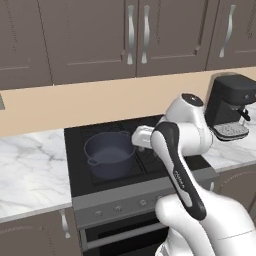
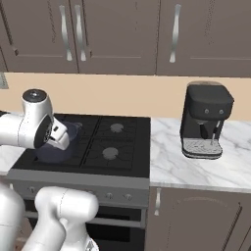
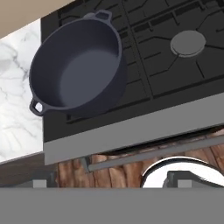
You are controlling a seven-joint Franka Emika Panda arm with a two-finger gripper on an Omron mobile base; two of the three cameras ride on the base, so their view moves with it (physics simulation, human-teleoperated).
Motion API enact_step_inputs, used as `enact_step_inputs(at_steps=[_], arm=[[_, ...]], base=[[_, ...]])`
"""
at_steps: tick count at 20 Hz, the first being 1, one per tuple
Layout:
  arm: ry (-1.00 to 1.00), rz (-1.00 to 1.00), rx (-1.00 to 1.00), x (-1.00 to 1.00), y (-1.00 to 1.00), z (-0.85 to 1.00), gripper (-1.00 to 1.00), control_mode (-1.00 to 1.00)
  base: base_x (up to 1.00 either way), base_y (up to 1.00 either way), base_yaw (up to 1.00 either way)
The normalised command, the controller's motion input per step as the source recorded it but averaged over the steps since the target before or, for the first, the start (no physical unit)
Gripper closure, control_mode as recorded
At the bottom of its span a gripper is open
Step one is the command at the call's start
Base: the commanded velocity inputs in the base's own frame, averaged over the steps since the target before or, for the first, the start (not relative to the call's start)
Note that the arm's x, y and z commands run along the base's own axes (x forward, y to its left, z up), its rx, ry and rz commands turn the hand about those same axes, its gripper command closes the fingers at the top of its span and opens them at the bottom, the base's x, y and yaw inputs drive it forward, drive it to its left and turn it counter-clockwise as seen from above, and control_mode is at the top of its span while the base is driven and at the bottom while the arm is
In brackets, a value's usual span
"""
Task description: Move the pot and pan from the stove into the sink.
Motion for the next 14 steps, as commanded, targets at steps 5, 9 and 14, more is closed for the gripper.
enact_step_inputs(at_steps=[5,9,14], arm=[[0.01,-0.03,0.0,0.38,0.13,-0.3,-1.0,-1.0],[0.0,-0.05,0.0,0.4,0.14,-0.27,-1.0,-1.0],[0.0,-0.05,0.0,0.43,0.12,-0.28,-1.0,-1.0]], base=[[0.0,0.0,0.0],[0.0,0.0,0.0],[0.0,0.0,0.0]])
